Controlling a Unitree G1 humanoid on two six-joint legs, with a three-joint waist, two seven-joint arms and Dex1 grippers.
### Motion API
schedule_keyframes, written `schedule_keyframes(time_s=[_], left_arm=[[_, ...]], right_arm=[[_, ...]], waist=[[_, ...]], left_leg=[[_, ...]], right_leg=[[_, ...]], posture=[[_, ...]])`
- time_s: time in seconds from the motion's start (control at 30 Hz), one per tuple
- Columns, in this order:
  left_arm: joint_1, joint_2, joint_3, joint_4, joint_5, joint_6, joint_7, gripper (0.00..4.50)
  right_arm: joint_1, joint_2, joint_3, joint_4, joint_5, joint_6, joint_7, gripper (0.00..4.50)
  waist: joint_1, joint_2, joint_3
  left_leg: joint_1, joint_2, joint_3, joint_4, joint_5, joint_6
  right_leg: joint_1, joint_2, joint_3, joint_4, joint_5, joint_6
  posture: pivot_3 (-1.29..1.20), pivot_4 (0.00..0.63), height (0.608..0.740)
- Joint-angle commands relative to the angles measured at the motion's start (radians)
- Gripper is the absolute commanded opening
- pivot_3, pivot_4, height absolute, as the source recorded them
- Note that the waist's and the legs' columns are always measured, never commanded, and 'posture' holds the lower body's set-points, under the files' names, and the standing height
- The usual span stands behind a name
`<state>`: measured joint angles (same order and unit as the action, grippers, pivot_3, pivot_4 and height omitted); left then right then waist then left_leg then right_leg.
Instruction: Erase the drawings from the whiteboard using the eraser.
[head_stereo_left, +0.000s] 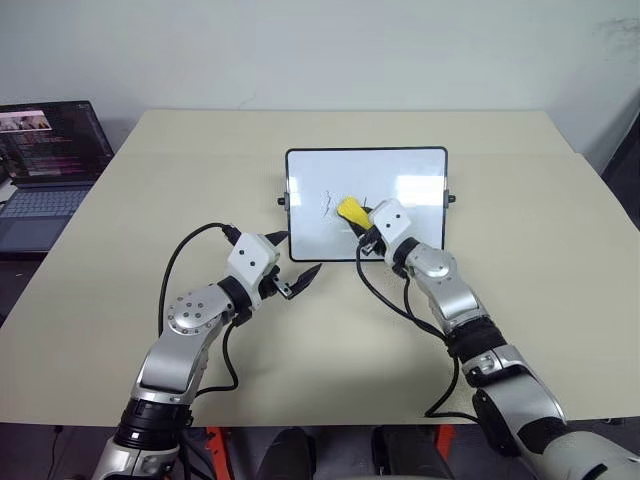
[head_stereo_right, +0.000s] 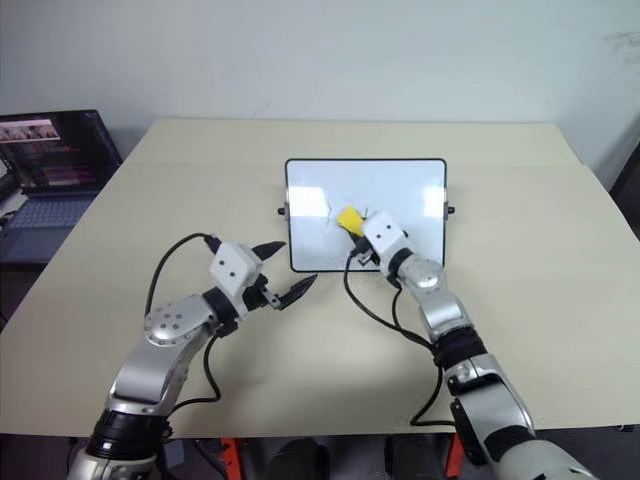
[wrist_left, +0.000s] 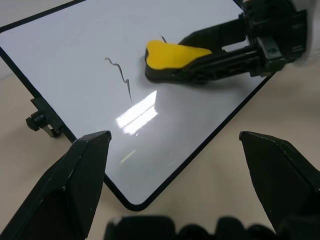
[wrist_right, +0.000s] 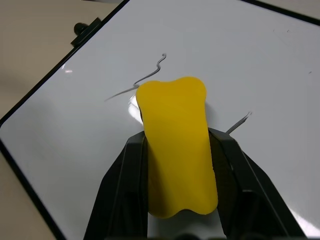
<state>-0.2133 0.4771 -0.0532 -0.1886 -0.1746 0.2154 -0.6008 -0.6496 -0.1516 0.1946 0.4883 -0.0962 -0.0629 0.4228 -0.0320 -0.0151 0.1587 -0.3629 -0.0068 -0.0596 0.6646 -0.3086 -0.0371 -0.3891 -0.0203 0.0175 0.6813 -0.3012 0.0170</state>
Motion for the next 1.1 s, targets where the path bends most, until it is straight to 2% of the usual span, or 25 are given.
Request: schedule_keyframes(time_s=[0.03, 0.33, 0.57, 0.83, 1.1], left_arm=[[-0.008, 0.004, 0.015, -0.036, 0.001, -0.008, 0.002, 4.5], [-0.027, -0.001, 0.006, -0.013, 0.003, -0.018, -0.006, 4.5], [-0.039, -0.005, -0.001, 0.0, 0.003, -0.025, -0.015, 4.5], [-0.047, -0.006, 0.001, 0.001, 0.004, -0.024, -0.02, 4.5], [-0.037, -0.005, 0.007, -0.015, 0.003, -0.017, -0.011, 4.5]], right_arm=[[0.027, -0.018, 0.0, -0.054, 0.002, 0.031, 0.02, 1.34], [-0.007, -0.047, -0.076, -0.141, 0.027, 0.048, -0.029, 1.34], [-0.105, -0.063, -0.127, -0.061, 0.011, 0.015, -0.112, 1.34], [-0.143, -0.061, -0.095, 0.065, -0.022, 0.018, -0.119, 1.34], [-0.096, -0.054, -0.06, 0.017, -0.02, 0.056, -0.084, 1.34]], waist=[[0.0, 0.0, 0.0], [0.001, 0.0, 0.0], [-0.001, 0.0, 0.0], [-0.002, 0.0, 0.0], [-0.003, 0.0, 0.0]], left_leg=[[0.0, 0.0, 0.0, 0.0, 0.0, 0.0], [-0.001, 0.0, 0.0, 0.0, 0.0, 0.0], [-0.001, 0.0, 0.0, -0.001, 0.0, 0.0], [-0.001, 0.0, 0.001, -0.001, 0.0, 0.0], [0.0, 0.0, 0.001, 0.0, 0.0, 0.0]], right_leg=[[0.0, 0.0, 0.0, 0.0, 0.0, 0.0], [0.0, 0.0, 0.0, -0.001, 0.0, 0.0], [-0.001, 0.0, 0.0, -0.001, 0.0, 0.0], [-0.001, 0.0, 0.001, -0.001, 0.0, 0.0], [0.0, 0.0, 0.001, 0.0, 0.0, 0.0]], posture=[[0.0, 0.15, 0.74], [0.0, 0.15, 0.74], [0.0, 0.15, 0.74], [0.0, 0.15, 0.74], [0.0, 0.15, 0.74]])
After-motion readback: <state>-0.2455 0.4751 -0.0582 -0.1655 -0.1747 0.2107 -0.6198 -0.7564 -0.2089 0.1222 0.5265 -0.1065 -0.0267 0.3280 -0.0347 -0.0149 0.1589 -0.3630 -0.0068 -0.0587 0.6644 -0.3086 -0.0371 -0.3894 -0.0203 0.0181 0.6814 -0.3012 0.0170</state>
